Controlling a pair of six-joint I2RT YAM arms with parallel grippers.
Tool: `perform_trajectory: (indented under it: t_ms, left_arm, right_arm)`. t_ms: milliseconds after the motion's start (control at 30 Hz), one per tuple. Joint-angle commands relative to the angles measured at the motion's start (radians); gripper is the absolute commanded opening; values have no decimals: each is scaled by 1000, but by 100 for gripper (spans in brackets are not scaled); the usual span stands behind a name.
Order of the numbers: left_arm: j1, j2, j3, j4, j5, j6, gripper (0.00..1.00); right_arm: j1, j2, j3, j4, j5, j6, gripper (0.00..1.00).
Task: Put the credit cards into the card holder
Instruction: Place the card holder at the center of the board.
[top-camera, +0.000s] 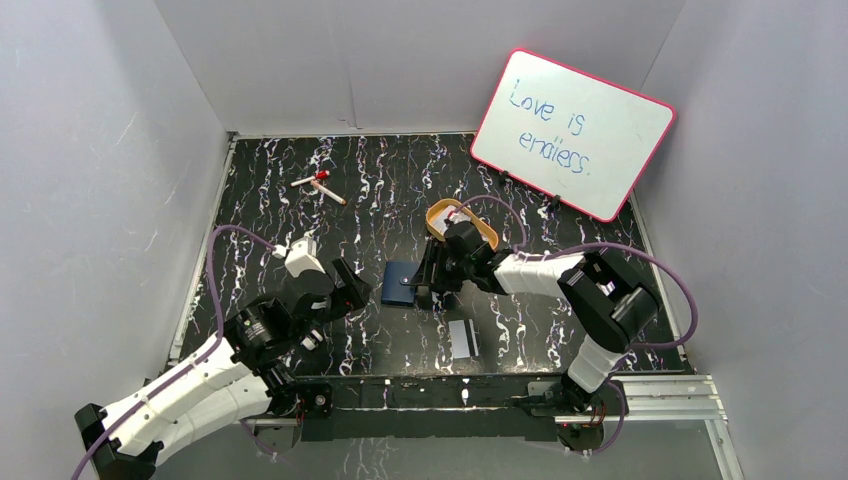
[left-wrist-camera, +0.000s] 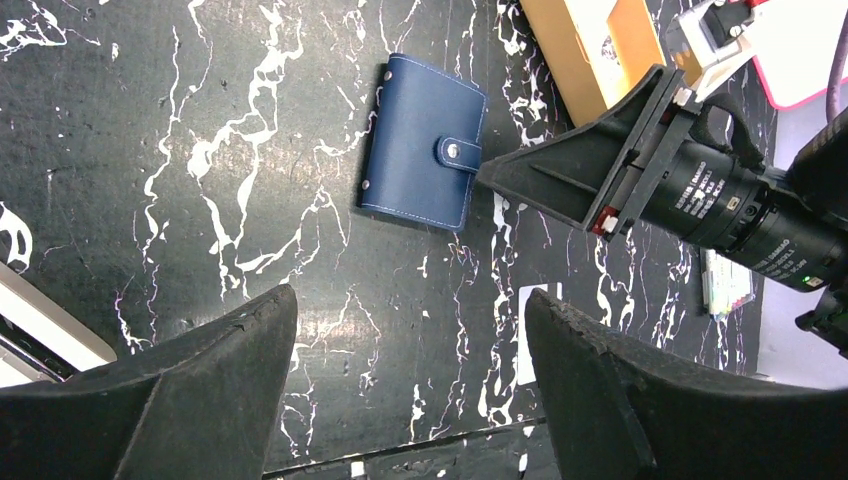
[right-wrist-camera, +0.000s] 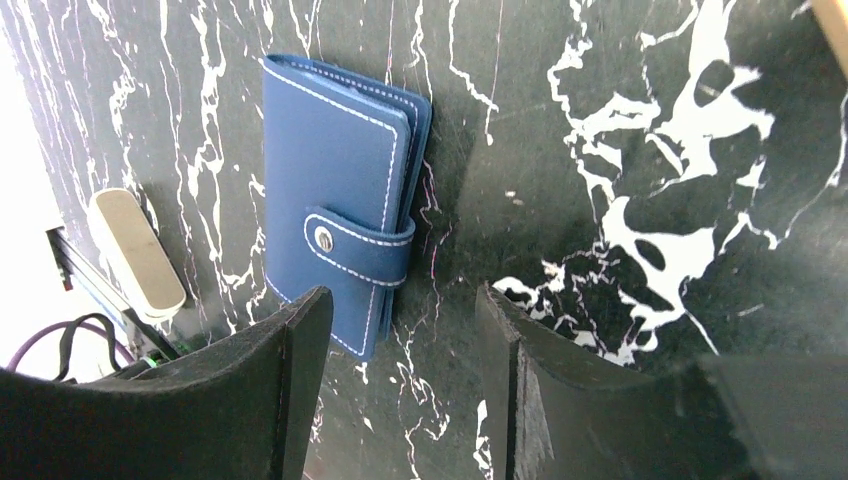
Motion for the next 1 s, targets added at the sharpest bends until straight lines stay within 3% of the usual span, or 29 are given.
perform_trajectory:
  t_ms: [0,433,967]
  left_arm:
    - [-1,-4,-7,7,4,5,81]
    - [-1,-7,-22,7,7,4,81]
    - [-1,13,-11,26,33,29,84]
  right_arm:
    - [-15,38,48,7,-10,-39,63]
    - [-15,132,106,55,-120,-55,50]
    - [7,138,156,52,-138,-99,51]
